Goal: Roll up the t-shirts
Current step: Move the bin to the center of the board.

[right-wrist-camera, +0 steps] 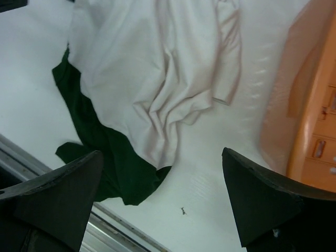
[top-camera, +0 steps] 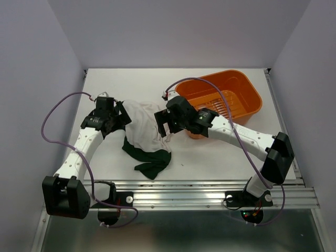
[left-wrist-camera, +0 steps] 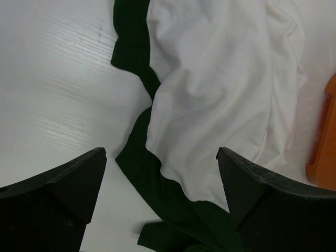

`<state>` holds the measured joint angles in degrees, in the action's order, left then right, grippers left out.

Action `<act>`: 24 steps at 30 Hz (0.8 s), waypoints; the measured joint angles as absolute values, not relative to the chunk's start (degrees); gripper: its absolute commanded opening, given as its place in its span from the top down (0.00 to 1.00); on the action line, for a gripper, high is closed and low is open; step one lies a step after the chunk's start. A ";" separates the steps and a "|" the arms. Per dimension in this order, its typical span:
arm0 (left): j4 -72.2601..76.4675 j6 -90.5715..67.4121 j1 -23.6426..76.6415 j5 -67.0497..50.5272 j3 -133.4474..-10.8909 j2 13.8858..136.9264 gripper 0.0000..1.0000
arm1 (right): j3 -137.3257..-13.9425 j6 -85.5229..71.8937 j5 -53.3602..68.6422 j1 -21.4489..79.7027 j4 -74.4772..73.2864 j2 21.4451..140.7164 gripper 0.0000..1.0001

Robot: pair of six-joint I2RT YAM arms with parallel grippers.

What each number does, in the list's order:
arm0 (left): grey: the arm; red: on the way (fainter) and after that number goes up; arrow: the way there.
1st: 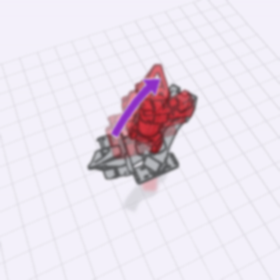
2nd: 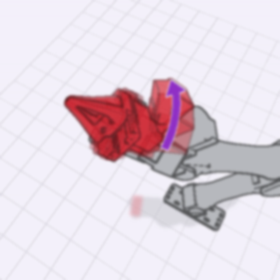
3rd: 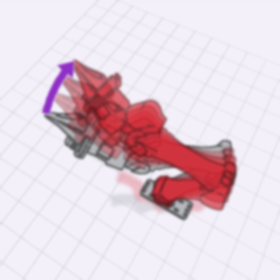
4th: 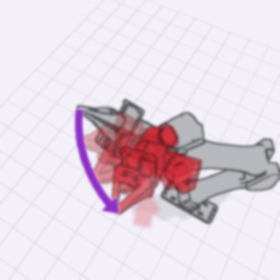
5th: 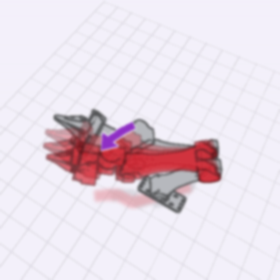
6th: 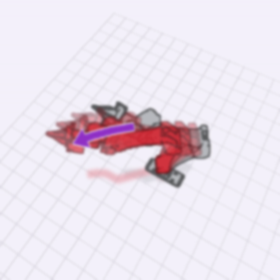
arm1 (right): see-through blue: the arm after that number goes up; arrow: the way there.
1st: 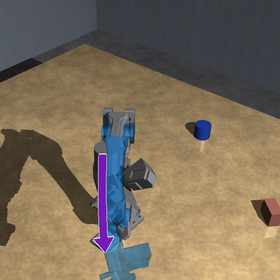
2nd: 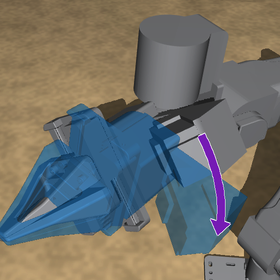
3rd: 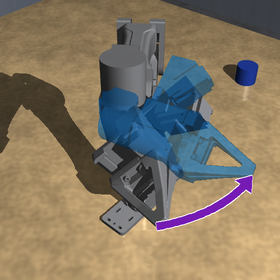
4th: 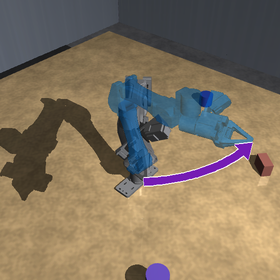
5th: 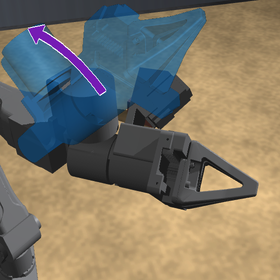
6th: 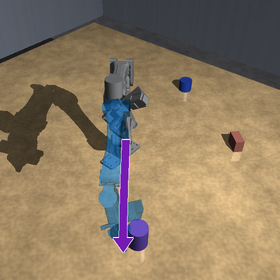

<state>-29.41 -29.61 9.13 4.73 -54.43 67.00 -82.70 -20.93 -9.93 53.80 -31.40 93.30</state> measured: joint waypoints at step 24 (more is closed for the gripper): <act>-25.87 -29.95 6.68 -0.56 -48.38 69.06 0.21 | -83.72 -16.14 -17.21 38.46 -33.01 98.91 0.00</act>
<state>-25.87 -29.95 6.68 -0.56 -48.38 69.06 -83.72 -16.14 -17.21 38.46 -33.01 98.91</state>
